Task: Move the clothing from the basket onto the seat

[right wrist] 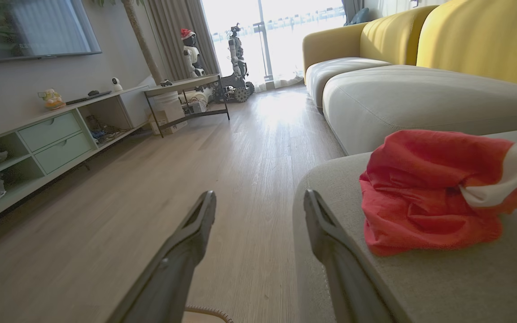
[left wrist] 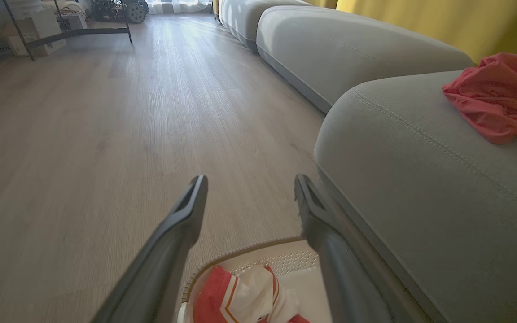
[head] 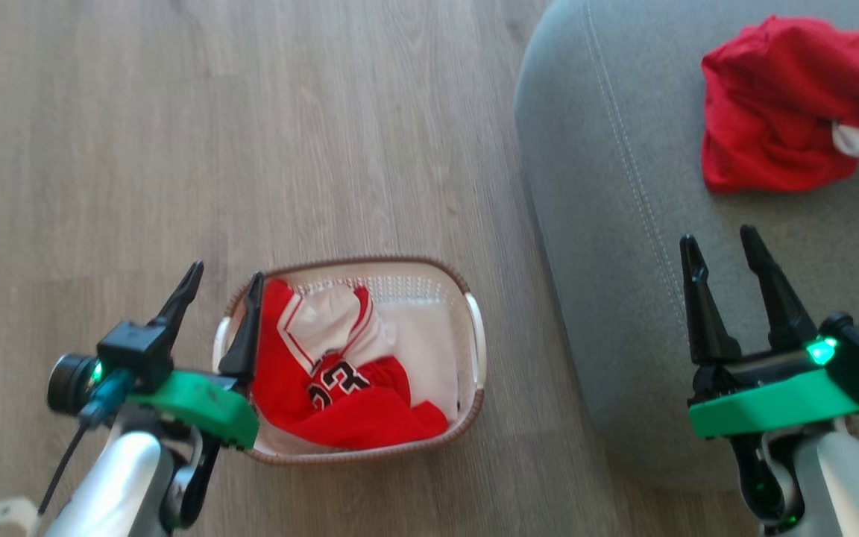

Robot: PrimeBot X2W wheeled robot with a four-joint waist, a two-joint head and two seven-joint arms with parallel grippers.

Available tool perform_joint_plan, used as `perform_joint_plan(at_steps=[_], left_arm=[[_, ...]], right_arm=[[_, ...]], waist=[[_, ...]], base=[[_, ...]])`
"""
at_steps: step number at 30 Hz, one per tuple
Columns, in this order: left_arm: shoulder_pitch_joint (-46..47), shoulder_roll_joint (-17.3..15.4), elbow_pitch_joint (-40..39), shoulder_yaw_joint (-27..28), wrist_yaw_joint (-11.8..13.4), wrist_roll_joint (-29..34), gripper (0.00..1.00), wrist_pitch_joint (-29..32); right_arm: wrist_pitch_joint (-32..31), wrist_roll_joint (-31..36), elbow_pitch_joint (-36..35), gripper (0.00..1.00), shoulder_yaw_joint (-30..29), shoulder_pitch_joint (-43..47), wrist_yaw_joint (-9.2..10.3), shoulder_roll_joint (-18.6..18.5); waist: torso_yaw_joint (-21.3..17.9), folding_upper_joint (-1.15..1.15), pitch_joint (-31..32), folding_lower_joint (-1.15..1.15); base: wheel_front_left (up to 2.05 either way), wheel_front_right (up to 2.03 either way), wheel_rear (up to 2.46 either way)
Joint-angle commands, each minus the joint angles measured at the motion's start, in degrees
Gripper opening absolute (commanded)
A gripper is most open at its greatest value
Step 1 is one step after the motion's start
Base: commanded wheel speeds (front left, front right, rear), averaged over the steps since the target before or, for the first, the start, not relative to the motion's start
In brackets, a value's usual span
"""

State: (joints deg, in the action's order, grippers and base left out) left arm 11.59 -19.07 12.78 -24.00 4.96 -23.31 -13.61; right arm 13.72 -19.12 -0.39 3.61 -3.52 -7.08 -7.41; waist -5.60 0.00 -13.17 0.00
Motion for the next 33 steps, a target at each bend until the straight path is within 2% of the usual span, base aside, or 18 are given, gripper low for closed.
perform_joint_plan(at_steps=[1,10,17,33], left_arm=[[4.1,-0.6,-0.1,1.5,-0.8,0.5,1.00,-0.2],[12.3,1.7,10.4,-1.3,-5.0,0.6,1.00,0.4],[21.0,3.9,23.1,-3.4,-8.6,1.1,1.00,0.5],[36.7,7.3,47.3,-7.7,-11.9,1.6,1.00,1.7]], right_arm=[[0.8,0.6,-2.4,1.00,0.9,-2.4,-0.41,0.2],[1.1,1.3,-3.1,1.00,1.0,-6.0,-0.41,1.1],[1.2,2.0,-4.5,1.00,1.3,-9.1,-0.41,1.8],[1.3,3.6,-7.9,1.00,2.1,-14.0,-0.41,3.1]], waist=[[-1.2,0.00,-3.0,0.00],[-2.6,0.00,-9.4,0.00],[-3.2,0.00,-15.8,0.00],[-4.4,0.00,-28.4,0.00]], base=[[0.00,0.00,0.00],[0.00,0.00,0.00],[0.00,0.00,0.00],[0.00,0.00,0.00]])
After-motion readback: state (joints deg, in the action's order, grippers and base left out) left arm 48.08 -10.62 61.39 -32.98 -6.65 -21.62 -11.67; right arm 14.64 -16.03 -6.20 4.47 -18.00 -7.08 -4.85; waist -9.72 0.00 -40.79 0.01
